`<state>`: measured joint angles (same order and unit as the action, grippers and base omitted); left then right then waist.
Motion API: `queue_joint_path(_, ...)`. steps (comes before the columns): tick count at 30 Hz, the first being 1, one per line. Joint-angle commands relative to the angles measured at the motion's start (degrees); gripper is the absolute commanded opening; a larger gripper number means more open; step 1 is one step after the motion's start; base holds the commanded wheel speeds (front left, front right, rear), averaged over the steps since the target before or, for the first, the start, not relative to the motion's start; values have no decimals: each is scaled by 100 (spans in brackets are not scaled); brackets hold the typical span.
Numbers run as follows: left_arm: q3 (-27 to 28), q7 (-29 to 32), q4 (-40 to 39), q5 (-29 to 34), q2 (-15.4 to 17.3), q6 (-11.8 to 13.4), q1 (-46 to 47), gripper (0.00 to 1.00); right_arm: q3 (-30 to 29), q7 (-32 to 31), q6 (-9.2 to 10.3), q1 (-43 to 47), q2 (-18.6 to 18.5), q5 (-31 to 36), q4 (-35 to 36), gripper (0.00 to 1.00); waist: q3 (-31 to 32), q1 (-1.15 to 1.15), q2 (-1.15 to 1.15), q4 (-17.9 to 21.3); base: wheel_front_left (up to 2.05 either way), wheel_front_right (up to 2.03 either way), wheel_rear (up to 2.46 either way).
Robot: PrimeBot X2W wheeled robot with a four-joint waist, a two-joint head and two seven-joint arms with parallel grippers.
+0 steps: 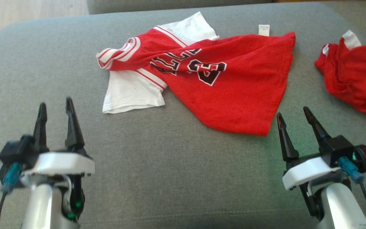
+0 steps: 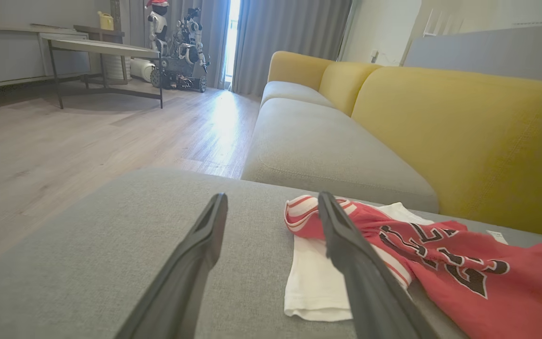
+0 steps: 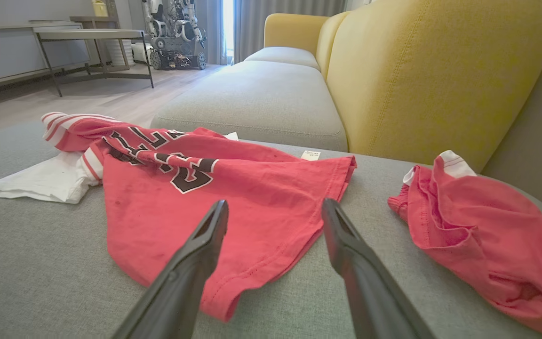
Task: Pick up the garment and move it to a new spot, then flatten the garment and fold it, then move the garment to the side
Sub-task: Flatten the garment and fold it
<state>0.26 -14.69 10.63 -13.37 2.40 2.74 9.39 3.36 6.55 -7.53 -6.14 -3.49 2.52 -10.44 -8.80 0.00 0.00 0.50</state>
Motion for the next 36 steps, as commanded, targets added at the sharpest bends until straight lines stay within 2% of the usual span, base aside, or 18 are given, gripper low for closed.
queue_joint_path(1, 154, -31, -303, -35, 60, -21, 87, 100, 103, 41, 4, -42, -52, -16, 134, 100, 70, 0, 0, -57, 0, 0, 0)
queue_joint_path(10, -236, -31, -521, -235, 49, 59, -168, 100, 172, -91, 4, 164, -76, -127, -19, 100, 92, 0, 0, -172, 0, 0, 0)
queue_joint_path(18, -413, -31, -538, -256, 49, 146, -89, 100, 370, -410, 4, 159, -199, -580, -569, 100, -69, 0, 0, -348, 0, 0, 0)
queue_joint_path(25, -487, -31, -498, -234, 48, 155, 13, 100, 458, -255, 4, -252, -354, -779, -1309, 100, -209, 0, 0, -584, 0, 0, 0)
queue_joint_path(35, -546, -31, -524, -254, 48, 191, 83, 100, 637, -56, 4, -742, -515, -885, -1962, 100, -338, 0, 0, -780, 0, 0, 0)
queue_joint_path(36, -555, -31, -527, -260, 48, 199, 85, 100, 672, -38, 4, -782, -528, -905, -2003, 88, -346, 0, 0, -792, 0, 0, 0)
